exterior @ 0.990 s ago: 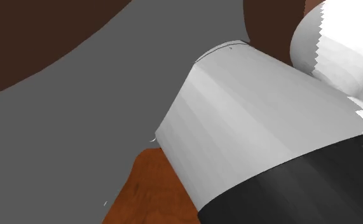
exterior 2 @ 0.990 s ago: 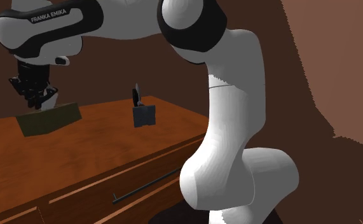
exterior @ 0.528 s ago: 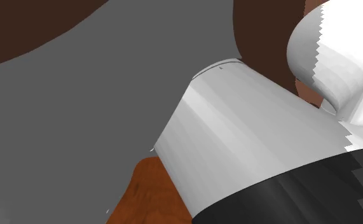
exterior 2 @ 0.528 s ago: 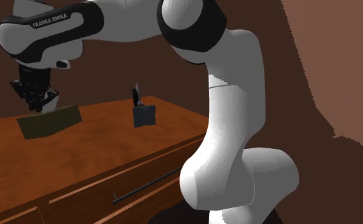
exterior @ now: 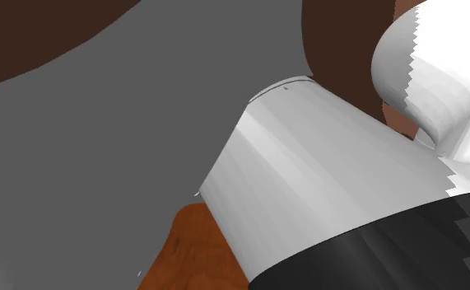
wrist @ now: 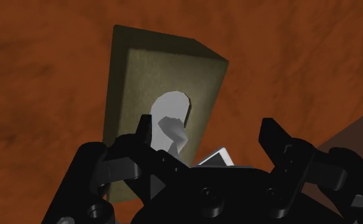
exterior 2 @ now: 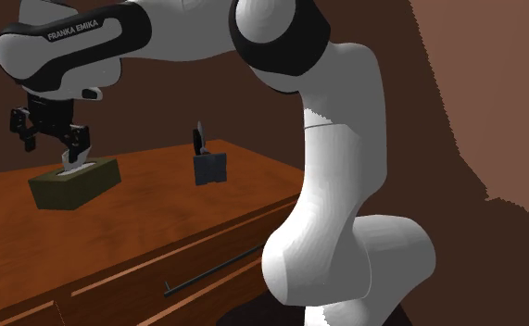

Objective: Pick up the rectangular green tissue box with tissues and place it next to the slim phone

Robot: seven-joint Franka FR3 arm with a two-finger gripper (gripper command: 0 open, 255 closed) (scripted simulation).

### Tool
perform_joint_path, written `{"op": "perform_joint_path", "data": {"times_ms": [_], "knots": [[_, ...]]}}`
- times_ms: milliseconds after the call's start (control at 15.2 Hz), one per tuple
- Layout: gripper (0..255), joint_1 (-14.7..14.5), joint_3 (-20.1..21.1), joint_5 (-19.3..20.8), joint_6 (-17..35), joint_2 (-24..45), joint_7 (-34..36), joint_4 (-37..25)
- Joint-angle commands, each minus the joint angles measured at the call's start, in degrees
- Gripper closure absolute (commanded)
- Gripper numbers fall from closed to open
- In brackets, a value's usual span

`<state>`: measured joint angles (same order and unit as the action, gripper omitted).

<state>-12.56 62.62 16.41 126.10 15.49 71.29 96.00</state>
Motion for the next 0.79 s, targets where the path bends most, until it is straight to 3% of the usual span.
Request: {"op": "perform_joint_path", "data": {"times_ms": [0, 198, 726], "knots": [[0, 1.4, 1.0, -1.8, -1.2, -1.5, -1.0, -0.3], [0, 5.2, 3.3, -6.9, -4.7, -5.9, -4.1, -1.7], [0, 5.2, 3.2, -6.9, -4.7, -5.9, -4.1, -1.7]]}}
